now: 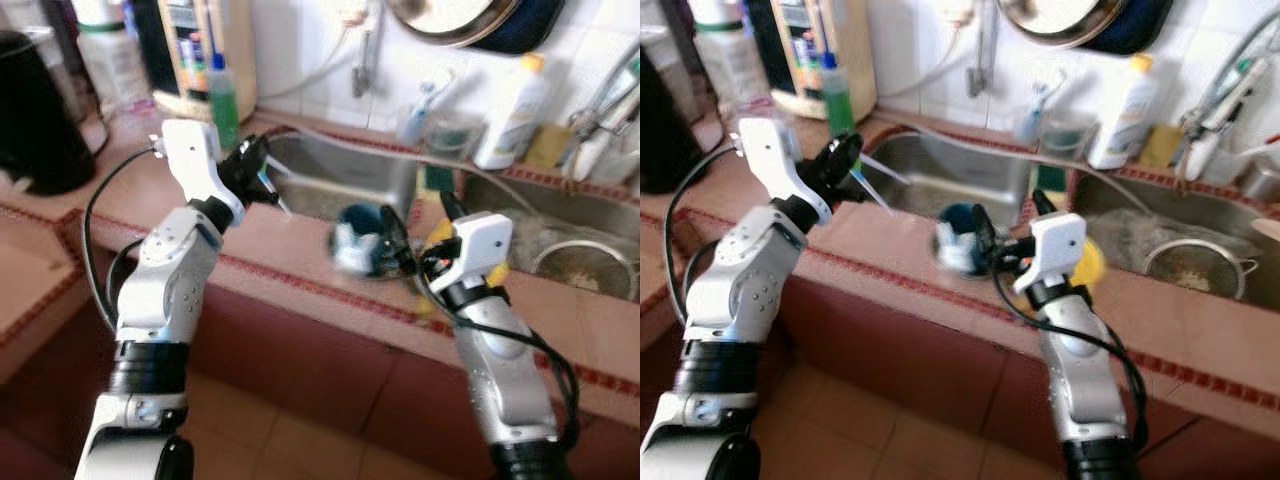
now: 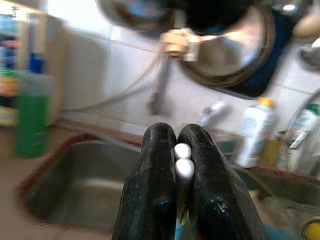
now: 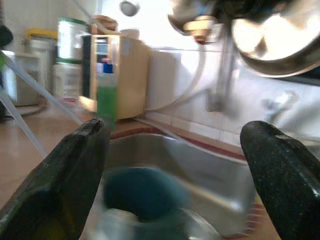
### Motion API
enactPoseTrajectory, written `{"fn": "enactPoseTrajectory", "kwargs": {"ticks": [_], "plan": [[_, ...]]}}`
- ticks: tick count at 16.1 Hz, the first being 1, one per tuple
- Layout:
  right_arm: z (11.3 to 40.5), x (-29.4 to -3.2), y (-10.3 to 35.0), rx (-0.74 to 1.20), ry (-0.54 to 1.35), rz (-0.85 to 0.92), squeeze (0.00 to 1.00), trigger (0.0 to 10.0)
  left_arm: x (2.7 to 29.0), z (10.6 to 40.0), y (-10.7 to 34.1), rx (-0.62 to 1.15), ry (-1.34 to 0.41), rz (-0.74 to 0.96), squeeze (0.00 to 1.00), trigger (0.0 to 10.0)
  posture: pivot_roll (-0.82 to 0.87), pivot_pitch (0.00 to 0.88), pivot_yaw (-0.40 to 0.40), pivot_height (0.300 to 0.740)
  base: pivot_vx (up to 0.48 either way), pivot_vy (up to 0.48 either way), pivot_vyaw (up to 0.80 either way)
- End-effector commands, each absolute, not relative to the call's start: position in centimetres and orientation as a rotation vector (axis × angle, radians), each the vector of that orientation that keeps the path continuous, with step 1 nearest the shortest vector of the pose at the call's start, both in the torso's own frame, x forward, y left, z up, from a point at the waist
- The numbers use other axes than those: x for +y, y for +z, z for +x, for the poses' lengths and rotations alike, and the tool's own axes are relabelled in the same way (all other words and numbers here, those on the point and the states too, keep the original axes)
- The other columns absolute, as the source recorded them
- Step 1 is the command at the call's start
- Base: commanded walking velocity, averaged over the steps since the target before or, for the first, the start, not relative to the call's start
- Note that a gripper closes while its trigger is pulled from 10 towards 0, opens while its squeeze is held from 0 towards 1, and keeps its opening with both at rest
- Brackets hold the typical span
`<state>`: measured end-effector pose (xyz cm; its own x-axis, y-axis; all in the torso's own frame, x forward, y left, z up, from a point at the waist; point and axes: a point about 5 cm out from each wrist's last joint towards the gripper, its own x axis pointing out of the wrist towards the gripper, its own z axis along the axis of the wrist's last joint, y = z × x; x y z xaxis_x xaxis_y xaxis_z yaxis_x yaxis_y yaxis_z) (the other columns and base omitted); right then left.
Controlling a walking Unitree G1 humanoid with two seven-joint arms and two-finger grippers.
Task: Kitchen organization
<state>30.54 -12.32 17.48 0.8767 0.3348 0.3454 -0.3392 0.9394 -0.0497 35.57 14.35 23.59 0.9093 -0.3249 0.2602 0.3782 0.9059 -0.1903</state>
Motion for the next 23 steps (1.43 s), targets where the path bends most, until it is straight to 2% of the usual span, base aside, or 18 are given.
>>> {"fn": "enactPoseTrajectory", "kwargs": {"ticks": [1, 7, 20, 23], "plan": [[30.6, -12.5, 18.0, -0.37, 0.351, 0.007, 0.0, 10.0, 14.2, 35.6, 24.0, -0.24, -0.359, -0.245, 0.0, 10.0, -0.14, 0.0, -0.011, 0.74, 0.0, 0.0, -0.56], [30.5, -12.6, 17.9, -0.358, 0.353, 0.008, 0.0, 10.0, 14.0, 35.6, 23.8, -0.226, -0.36, -0.245, 0.0, 10.0, -0.14, 0.0, -0.012, 0.74, 0.0, 0.0, -0.7], [30.5, -12.2, 17.9, -0.361, 0.369, -0.003, 0.0, 10.0, 15.4, 36.3, 23.9, -0.228, -0.306, -0.18, 0.0, 10.0, -0.13, 0.0, -0.008, 0.74, 0.0, 0.0, -0.69], [30.4, -12.1, 18.0, -0.369, 0.374, -0.003, 0.0, 10.0, 15.4, 36.3, 24.1, -0.245, -0.324, -0.182, 0.0, 10.0, -0.13, 0.0, -0.009, 0.74, 0.091, 0.0, 0.0]]}}
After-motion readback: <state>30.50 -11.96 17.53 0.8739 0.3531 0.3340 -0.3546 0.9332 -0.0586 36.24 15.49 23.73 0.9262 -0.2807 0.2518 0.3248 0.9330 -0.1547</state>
